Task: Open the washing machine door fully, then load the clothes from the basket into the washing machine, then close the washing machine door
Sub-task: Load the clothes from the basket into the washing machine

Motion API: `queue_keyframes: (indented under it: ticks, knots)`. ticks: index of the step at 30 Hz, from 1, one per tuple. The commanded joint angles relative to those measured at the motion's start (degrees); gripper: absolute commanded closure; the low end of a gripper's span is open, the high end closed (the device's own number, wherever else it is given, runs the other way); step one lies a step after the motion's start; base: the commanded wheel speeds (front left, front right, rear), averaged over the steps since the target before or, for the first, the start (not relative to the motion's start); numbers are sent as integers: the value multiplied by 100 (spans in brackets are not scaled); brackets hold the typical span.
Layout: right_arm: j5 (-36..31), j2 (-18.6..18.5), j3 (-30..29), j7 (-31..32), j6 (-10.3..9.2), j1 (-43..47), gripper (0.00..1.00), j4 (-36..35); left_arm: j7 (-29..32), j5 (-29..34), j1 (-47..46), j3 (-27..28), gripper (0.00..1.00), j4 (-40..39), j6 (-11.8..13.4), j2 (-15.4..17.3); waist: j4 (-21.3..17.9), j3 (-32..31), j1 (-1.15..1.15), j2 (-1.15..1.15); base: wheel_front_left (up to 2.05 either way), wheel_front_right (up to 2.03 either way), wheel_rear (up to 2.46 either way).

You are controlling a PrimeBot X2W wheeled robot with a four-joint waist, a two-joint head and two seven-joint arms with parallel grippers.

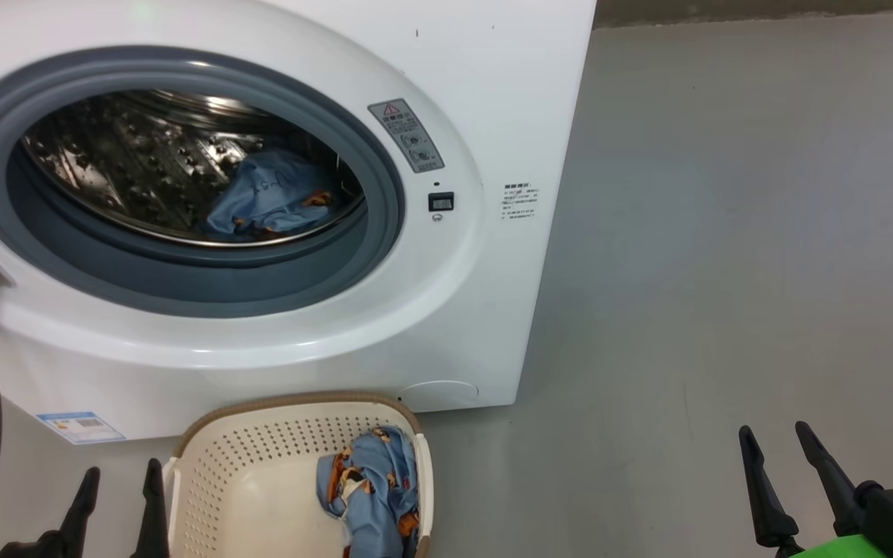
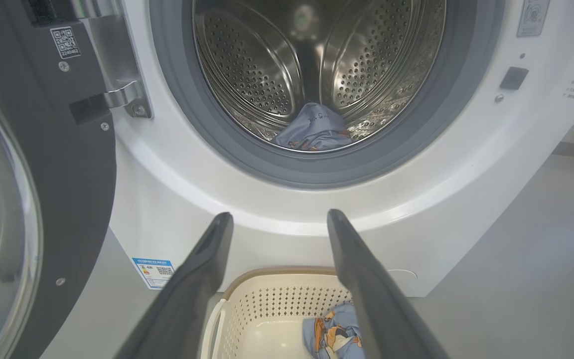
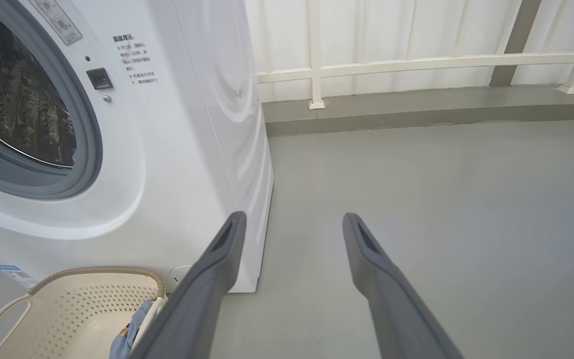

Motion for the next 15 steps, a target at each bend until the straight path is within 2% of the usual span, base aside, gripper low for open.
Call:
queue_keyframes:
  ticks: [1, 9, 15]
  knots:
    - [-1, -45, 117, -28, 8, -128, 0, -151, -36, -25, -170, 158, 0, -104, -9, 59, -9, 51, 0, 0, 0, 0, 0]
    - [-27, 34, 135, -28, 8, -277, 0, -214, -36, -123, -336, 14, 0, 127, -9, -1, -46, 401, 0, 0, 0, 0, 0]
    - [-51, 124, 128, -28, 8, -496, 0, -267, -36, -295, -672, -358, 0, 523, -9, 39, -65, 855, 0, 0, 0, 0, 0]
